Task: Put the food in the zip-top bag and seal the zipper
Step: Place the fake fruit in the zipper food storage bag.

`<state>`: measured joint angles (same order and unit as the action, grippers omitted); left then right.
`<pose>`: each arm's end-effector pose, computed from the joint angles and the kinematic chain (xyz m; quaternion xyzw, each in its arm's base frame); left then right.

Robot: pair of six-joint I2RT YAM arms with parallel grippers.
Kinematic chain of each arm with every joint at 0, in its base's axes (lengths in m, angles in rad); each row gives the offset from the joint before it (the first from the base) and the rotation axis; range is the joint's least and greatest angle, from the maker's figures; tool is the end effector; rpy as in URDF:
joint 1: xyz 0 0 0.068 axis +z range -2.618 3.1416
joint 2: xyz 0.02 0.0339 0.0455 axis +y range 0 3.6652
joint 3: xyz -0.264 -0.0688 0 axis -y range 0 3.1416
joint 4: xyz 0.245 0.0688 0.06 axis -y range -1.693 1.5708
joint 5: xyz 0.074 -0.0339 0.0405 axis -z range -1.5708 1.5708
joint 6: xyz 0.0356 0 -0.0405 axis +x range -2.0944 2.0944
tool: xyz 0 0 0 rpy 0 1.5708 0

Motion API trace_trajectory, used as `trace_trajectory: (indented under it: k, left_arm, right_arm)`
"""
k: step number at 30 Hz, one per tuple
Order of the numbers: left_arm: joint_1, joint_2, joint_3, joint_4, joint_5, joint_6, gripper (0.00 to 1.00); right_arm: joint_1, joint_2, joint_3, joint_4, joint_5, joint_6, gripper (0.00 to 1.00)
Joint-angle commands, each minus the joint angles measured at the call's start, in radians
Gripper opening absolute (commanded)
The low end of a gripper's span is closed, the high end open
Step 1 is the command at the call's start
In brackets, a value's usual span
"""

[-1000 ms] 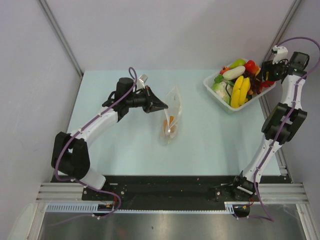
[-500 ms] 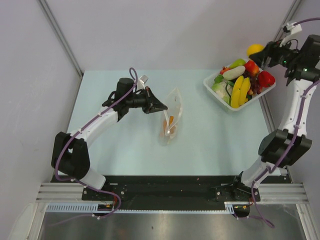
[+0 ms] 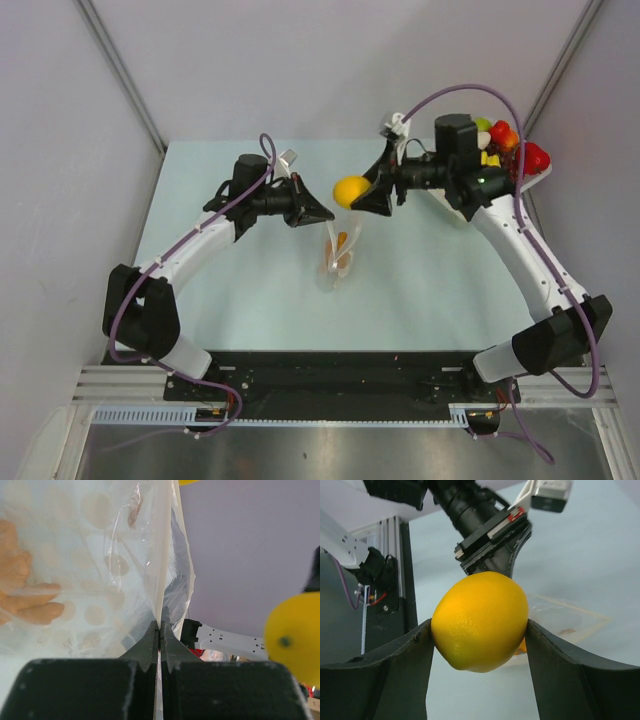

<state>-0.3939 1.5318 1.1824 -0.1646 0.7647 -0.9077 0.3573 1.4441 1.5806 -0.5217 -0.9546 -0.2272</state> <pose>0.3112 -0.1560 0.3008 -0.0217 0.8228 -0.5397 0.1769 0.2792 0.1352 0.4326 -0.4580 0.6315 0.4125 0.4704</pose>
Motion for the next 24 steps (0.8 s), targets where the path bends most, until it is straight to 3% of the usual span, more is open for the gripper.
trace_trajectory:
  k: [1,9,11,12,14,20,24]
  left_arm:
    - [0.006,-0.012,0.042,0.014,0.005,0.015,0.00]
    - [0.006,-0.016,0.042,0.019,0.008,0.012,0.00]
    - [0.006,-0.018,0.042,0.019,0.008,0.013,0.00]
    - [0.006,-0.021,0.040,0.017,0.008,0.013,0.00]
    - [0.006,-0.021,0.042,0.014,0.010,0.015,0.00]
    - [0.006,-0.012,0.040,0.014,0.021,0.015,0.00]
    - [0.007,-0.012,0.040,0.014,0.022,0.018,0.00]
  right_arm:
    - [0.057,0.045,-0.022,-0.058,0.102,-0.081,0.26]
    - [0.092,0.147,-0.031,-0.101,0.246,-0.149,0.29]
    - [0.095,0.145,-0.030,-0.115,0.254,-0.153,0.55]
    - [0.097,0.138,-0.028,-0.113,0.257,-0.144,0.80]
    - [0.091,0.099,-0.021,-0.089,0.257,-0.112,0.99]
    - [-0.032,0.088,0.126,-0.070,0.273,-0.124,0.99]
    - [-0.150,0.180,0.263,-0.124,0.401,-0.288,1.00]
